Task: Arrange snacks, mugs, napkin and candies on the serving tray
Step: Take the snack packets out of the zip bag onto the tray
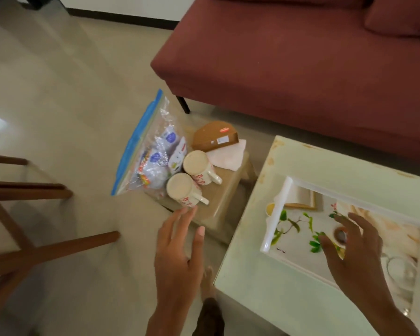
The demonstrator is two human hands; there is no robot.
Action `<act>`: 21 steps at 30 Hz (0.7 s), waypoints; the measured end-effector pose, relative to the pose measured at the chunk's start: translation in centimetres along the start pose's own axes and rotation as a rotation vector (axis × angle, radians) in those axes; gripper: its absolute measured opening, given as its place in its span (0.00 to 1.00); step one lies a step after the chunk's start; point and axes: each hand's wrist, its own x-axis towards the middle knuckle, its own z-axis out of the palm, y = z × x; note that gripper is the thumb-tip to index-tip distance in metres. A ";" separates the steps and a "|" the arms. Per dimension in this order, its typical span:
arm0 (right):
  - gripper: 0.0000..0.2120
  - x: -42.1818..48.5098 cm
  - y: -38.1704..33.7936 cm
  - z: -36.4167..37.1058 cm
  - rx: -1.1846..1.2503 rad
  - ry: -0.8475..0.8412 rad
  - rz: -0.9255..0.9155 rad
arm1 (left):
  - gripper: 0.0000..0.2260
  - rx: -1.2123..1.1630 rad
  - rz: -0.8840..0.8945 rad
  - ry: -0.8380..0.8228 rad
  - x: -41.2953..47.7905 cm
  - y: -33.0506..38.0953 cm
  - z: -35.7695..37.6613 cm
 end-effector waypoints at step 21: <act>0.34 3.8 -28.4 9.7 -0.306 -0.094 -0.295 | 0.15 0.147 -0.119 -0.099 22.3 -7.9 -8.7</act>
